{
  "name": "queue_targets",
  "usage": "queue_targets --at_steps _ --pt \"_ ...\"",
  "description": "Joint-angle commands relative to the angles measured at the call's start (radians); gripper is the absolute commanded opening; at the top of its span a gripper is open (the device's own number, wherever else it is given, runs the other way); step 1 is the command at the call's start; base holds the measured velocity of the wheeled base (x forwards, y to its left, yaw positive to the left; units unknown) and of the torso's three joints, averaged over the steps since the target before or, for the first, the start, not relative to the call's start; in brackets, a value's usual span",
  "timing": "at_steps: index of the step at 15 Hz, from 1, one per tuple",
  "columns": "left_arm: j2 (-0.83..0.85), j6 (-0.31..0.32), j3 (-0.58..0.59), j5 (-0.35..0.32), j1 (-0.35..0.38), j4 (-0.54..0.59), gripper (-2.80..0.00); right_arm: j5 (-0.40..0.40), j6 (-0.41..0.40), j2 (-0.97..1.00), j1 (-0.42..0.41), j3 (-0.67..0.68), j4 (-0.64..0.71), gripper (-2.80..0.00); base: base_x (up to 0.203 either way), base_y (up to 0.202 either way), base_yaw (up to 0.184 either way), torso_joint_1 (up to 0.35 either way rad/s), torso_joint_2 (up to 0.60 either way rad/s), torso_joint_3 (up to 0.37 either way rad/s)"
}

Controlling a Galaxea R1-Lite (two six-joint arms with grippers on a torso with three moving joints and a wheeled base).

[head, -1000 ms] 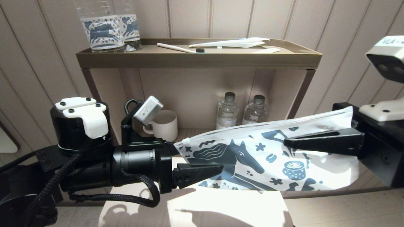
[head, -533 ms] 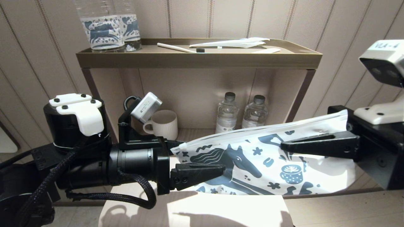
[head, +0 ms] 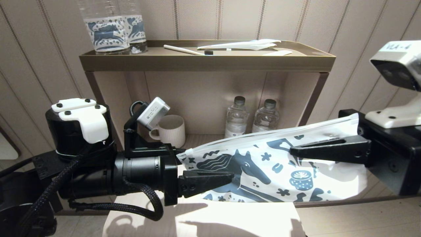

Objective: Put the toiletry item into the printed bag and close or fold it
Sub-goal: Hand it to the other hand

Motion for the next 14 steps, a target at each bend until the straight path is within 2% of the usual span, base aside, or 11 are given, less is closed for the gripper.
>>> queue_targets --at_steps 1,8,14 --pt "-0.003 -0.002 0.003 -0.004 -0.003 -0.005 -2.8 0.006 0.0 0.003 0.0 -0.001 -0.001 -2.8 0.0 0.0 0.0 0.0 0.0 0.0" --pt "-0.008 -0.001 0.006 -0.042 -0.005 -0.005 -2.8 0.006 0.0 0.004 0.011 0.007 -0.001 -2.8 0.0 0.0 0.0 0.0 0.0 0.0" --pt "-0.023 -0.001 0.009 -0.04 -0.004 0.009 -2.8 0.006 -0.002 0.034 0.002 0.035 -0.001 -2.8 0.0 0.0 0.0 0.0 0.0 0.0"
